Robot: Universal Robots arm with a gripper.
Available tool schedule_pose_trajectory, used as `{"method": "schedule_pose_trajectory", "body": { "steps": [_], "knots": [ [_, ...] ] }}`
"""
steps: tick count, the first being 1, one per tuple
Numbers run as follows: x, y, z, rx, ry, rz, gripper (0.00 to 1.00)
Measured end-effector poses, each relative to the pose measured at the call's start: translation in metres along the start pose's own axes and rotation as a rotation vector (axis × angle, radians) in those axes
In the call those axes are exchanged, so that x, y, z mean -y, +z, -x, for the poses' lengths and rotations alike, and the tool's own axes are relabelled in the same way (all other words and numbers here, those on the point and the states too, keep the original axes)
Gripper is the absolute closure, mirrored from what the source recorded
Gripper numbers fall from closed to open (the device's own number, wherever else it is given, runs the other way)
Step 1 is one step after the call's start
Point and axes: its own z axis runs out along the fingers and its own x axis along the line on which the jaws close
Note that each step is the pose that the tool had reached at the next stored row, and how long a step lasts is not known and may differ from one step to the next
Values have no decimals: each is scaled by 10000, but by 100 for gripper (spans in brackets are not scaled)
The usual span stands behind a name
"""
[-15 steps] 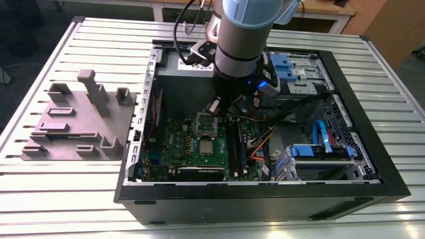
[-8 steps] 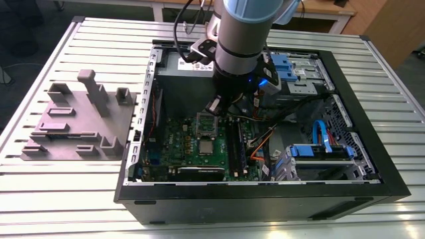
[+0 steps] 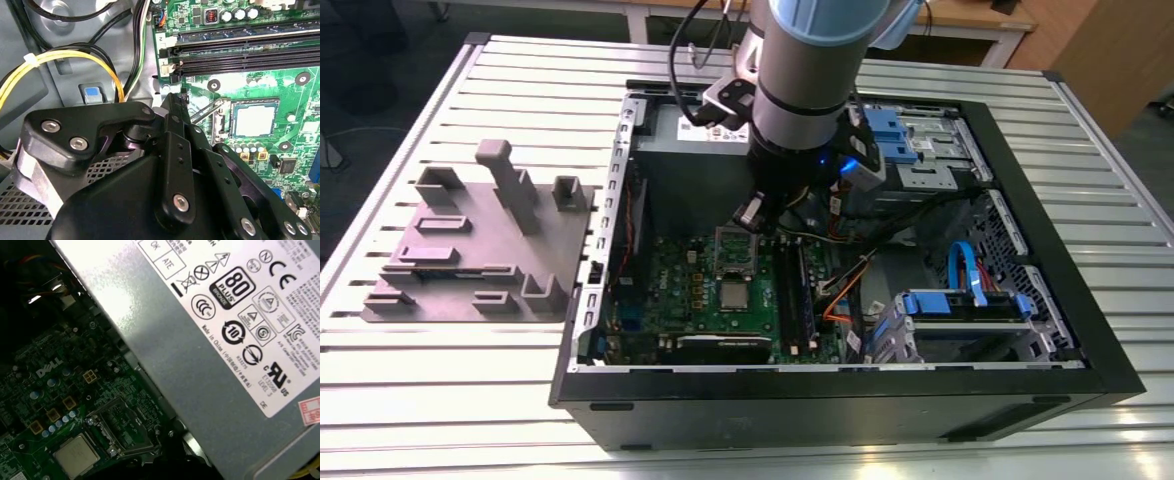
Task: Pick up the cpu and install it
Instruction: 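Close the cpu cover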
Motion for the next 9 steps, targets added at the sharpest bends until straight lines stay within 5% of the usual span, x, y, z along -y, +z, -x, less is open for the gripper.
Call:
{"method": "schedule_pose_trajectory", "body": {
  "steps": [9],
  "knots": [
    [4, -40, -5, -38, -1, -28, 90]
  ]
}}
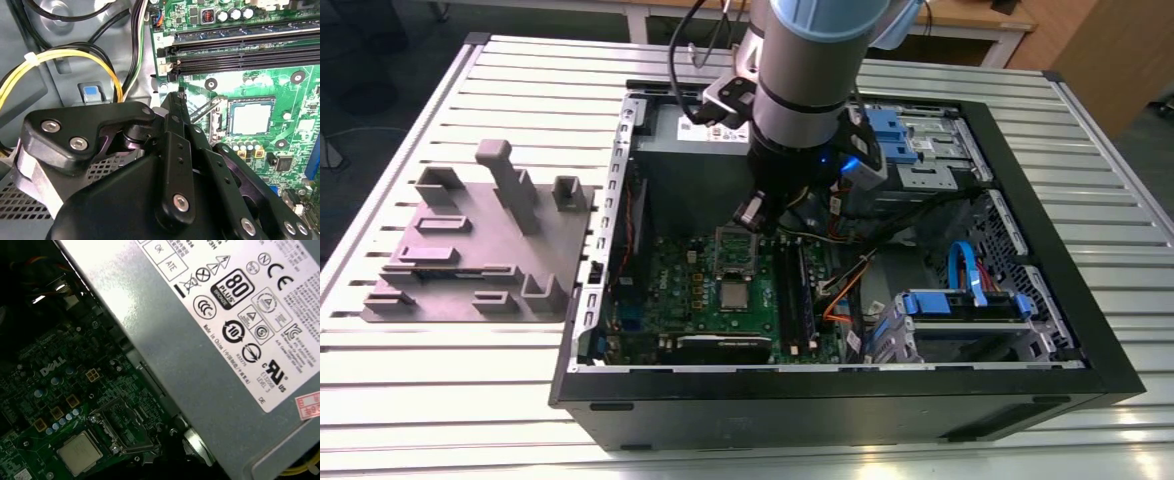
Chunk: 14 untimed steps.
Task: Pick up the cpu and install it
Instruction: 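Close the cpu cover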
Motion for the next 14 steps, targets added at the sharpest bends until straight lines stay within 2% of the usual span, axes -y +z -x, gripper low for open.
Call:
{"method": "schedule_pose_trajectory", "body": {
  "steps": [3, 6, 8, 10, 14],
  "knots": [
    [-2, -19, 2, -55, 2, -44, 90],
    [-2, -23, 1, -271, 6, -208, 90],
    [-2, -23, 1, -371, 8, -286, 90],
    [-2, -30, 2, -400, 7, -307, 90],
    [-6, -61, 2, -414, 8, -318, 90]
  ]
}}
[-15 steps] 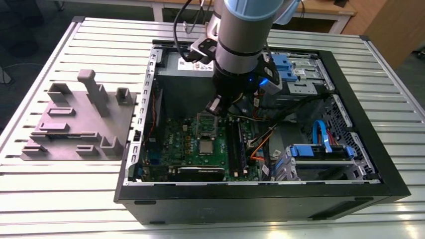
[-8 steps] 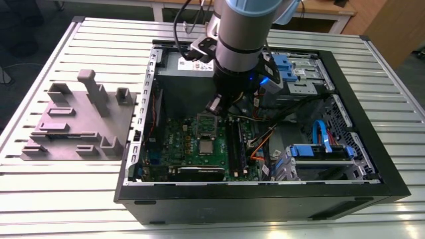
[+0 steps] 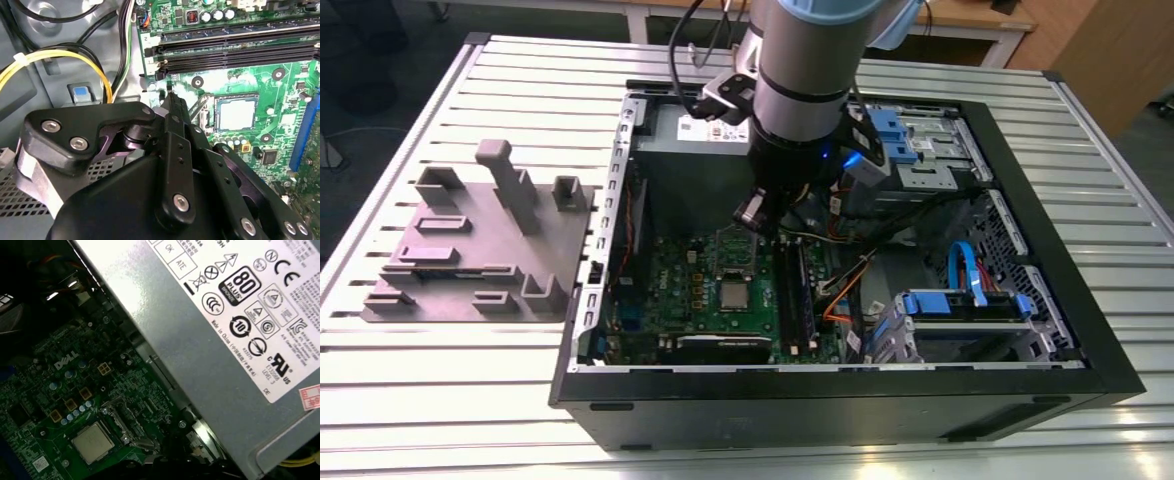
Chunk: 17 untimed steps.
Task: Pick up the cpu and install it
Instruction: 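Close the cpu cover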
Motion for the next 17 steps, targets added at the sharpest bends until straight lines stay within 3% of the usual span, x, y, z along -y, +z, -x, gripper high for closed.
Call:
{"method": "schedule_pose_trajectory", "body": {
  "steps": [8, 17],
  "knots": [
    [-12, -84, -5, 0, 1, -1, 90],
    [-34, -106, -21, 0, -3, -1, 90]
  ]
}}
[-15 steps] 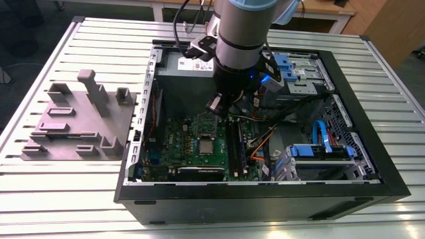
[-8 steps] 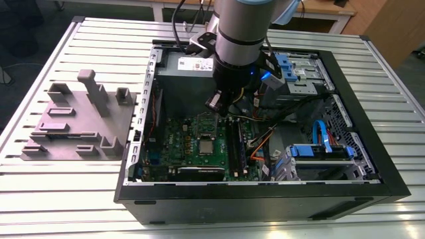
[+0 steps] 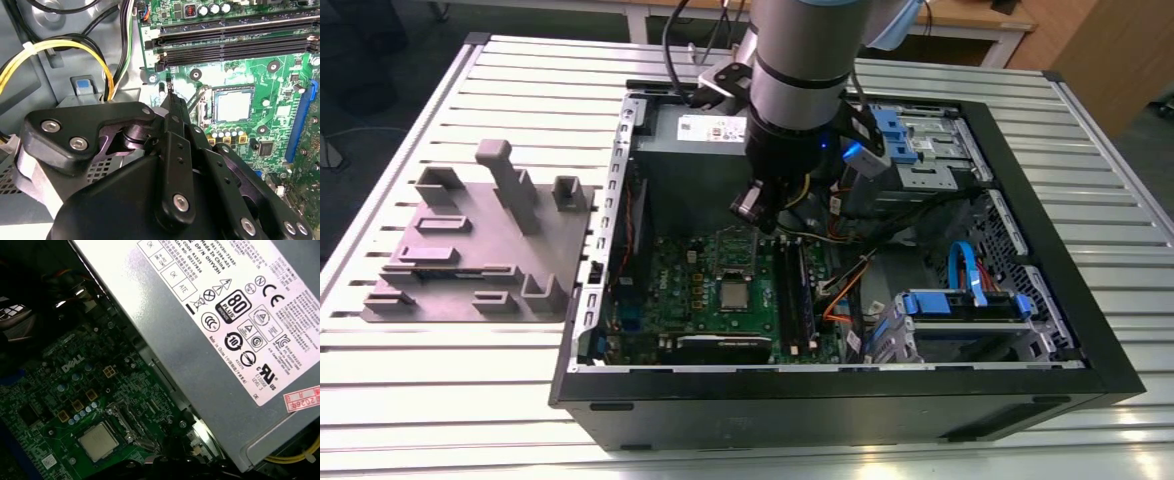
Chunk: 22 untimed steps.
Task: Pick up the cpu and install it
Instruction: 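Close the cpu cover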
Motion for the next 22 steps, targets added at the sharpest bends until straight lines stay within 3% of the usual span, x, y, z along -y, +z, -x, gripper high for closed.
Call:
{"method": "schedule_pose_trajectory", "body": {
  "steps": [22],
  "knots": [
    [-15, -47, -10, 13, -20, 12, 90]
  ]
}}
